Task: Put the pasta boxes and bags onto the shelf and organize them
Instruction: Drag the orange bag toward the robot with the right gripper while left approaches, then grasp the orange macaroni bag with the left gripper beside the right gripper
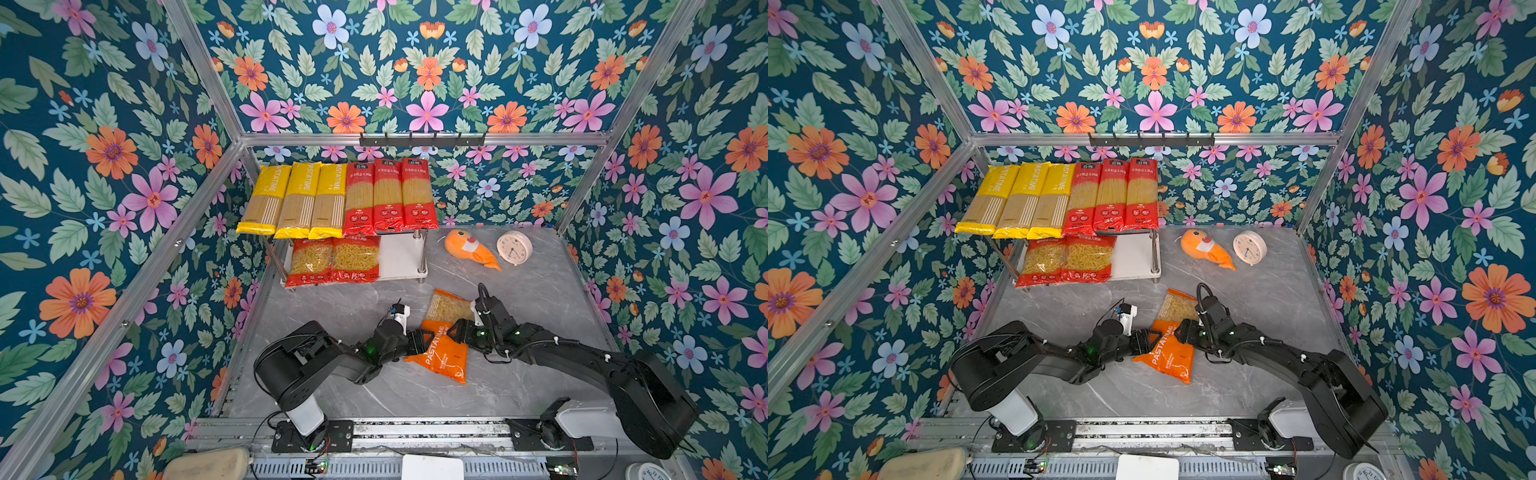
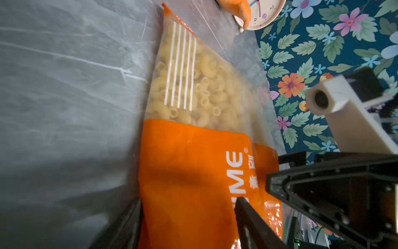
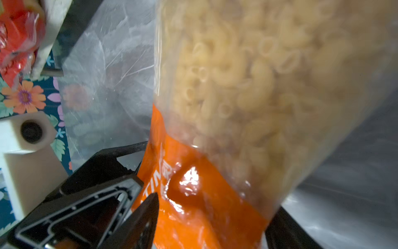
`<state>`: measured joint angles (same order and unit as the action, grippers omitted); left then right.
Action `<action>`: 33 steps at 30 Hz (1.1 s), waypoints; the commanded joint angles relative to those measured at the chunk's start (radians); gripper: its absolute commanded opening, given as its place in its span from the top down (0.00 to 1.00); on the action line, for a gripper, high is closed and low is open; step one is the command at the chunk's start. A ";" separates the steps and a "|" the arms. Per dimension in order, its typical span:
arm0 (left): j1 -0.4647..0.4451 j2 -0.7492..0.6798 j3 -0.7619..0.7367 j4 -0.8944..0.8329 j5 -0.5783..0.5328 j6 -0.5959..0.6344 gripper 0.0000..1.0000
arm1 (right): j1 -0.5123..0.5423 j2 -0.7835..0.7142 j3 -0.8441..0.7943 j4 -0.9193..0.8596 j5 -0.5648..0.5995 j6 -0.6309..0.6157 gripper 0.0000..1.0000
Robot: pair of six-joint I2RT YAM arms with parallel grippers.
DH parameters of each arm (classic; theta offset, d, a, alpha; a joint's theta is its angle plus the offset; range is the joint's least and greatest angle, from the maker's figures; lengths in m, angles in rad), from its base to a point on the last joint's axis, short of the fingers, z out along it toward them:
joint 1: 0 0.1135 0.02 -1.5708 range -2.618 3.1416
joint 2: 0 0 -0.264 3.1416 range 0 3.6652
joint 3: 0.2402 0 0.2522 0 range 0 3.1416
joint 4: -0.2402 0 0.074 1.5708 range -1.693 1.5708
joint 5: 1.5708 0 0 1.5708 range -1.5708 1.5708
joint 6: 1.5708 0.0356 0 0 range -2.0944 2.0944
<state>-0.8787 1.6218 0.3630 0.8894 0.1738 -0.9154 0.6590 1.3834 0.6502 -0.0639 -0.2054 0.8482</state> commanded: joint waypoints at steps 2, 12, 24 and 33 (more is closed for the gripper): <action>-0.017 -0.098 -0.074 0.040 -0.030 -0.044 0.30 | 0.028 0.072 0.078 0.062 -0.032 -0.029 0.25; 0.026 -0.324 -0.050 -0.405 -0.144 0.079 0.29 | -0.084 -0.018 0.026 -0.082 -0.078 -0.097 0.21; 0.035 -0.349 -0.151 -0.167 -0.147 0.022 0.29 | -0.060 -0.020 -0.034 0.007 -0.128 -0.068 0.27; -0.011 -0.119 -0.068 -0.037 -0.078 -0.031 0.45 | 0.044 0.106 0.025 0.096 -0.099 0.002 0.51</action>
<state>-0.8833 1.4879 0.2985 0.7868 0.0654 -0.9150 0.6960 1.4796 0.6651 -0.0189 -0.3103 0.8158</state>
